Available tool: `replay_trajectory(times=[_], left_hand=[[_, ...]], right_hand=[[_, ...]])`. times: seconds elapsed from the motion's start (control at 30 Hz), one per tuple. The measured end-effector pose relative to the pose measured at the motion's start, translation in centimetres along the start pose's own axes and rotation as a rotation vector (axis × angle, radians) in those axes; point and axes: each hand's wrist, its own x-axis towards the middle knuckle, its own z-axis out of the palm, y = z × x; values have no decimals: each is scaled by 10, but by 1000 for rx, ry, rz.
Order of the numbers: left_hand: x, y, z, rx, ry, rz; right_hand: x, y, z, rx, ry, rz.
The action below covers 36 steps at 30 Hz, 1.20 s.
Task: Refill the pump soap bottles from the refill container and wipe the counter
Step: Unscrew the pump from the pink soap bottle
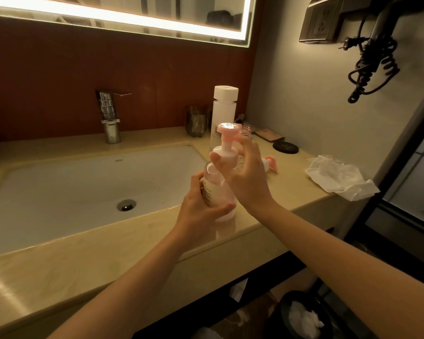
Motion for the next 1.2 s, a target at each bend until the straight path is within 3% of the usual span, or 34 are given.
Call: replay_trajectory(times=[0.17, 0.37, 0.6, 0.8, 1.0, 1.2], left_hand=[[1, 0, 0, 10, -7, -11], [1, -2, 0, -15, 13, -1], [1, -1, 0, 16, -13, -8], [1, -1, 0, 25, -10, 3], [0, 2, 1, 26, -18, 2], [1, 0, 1, 3, -22, 1]], right_hand=[[1, 2, 2, -54, 53, -14], [-2, -4, -4, 101, -157, 46], [-1, 2, 3, -49, 82, -28], [-4, -4, -1, 167, -43, 89], [-5, 0, 1, -28, 29, 50], [-1, -3, -5, -30, -31, 14]])
